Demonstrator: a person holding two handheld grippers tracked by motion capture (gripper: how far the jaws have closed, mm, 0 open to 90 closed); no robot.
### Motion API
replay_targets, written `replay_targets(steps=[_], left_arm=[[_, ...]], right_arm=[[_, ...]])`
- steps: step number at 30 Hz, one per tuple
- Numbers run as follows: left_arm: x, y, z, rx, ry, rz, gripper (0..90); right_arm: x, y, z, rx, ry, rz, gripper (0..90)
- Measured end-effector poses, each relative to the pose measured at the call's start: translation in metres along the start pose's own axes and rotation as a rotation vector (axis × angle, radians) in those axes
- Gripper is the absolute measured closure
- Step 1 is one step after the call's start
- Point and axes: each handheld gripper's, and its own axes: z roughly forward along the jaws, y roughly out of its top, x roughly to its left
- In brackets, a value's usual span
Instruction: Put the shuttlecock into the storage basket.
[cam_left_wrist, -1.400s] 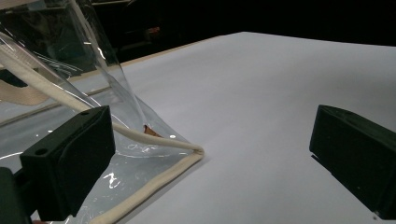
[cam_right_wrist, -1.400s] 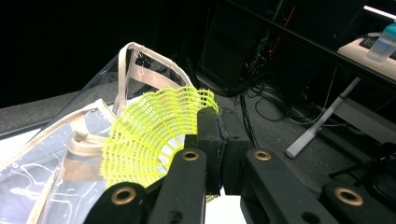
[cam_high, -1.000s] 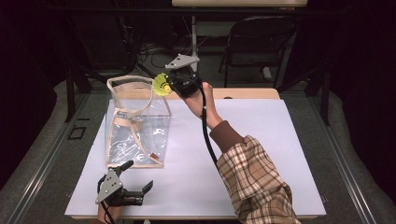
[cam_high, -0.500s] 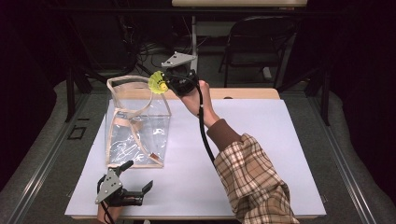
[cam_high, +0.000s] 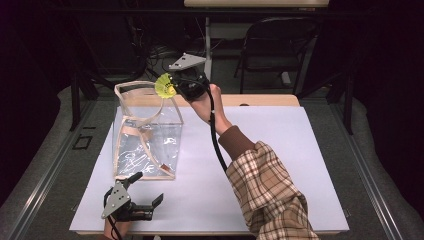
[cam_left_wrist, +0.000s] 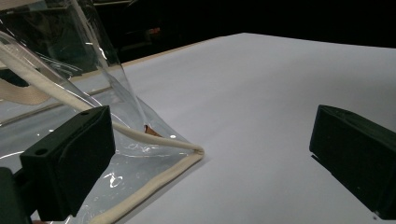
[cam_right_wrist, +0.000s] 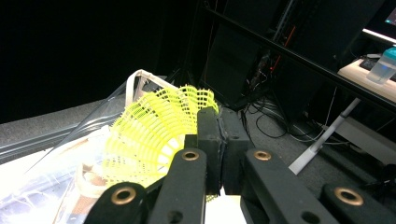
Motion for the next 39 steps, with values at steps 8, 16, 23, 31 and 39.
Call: replay_targets(steps=[8, 16, 23, 31, 39], left_arm=[[0.0, 0.0, 0.0, 0.0, 0.0, 0.0, 0.2], [0.0, 0.0, -0.001, 0.0, 0.002, 0.002, 0.2], [0.0, 0.0, -0.001, -0.001, 0.0, 0.001, 0.2], [0.0, 0.0, -0.001, -0.003, 0.001, 0.0, 0.2], [0.0, 0.0, -0.001, -0.004, 0.0, 0.0, 0.2]], right_arm=[[0.003, 0.002, 0.002, -0.013, -0.002, -0.005, 89.4], [0.005, 0.006, 0.005, -0.022, 0.008, -0.008, 89.3], [0.008, 0.01, 0.008, -0.034, 0.014, -0.008, 89.4], [0.012, 0.013, 0.012, -0.043, 0.027, -0.009, 89.4], [0.017, 0.015, 0.016, -0.048, 0.046, -0.009, 89.4]])
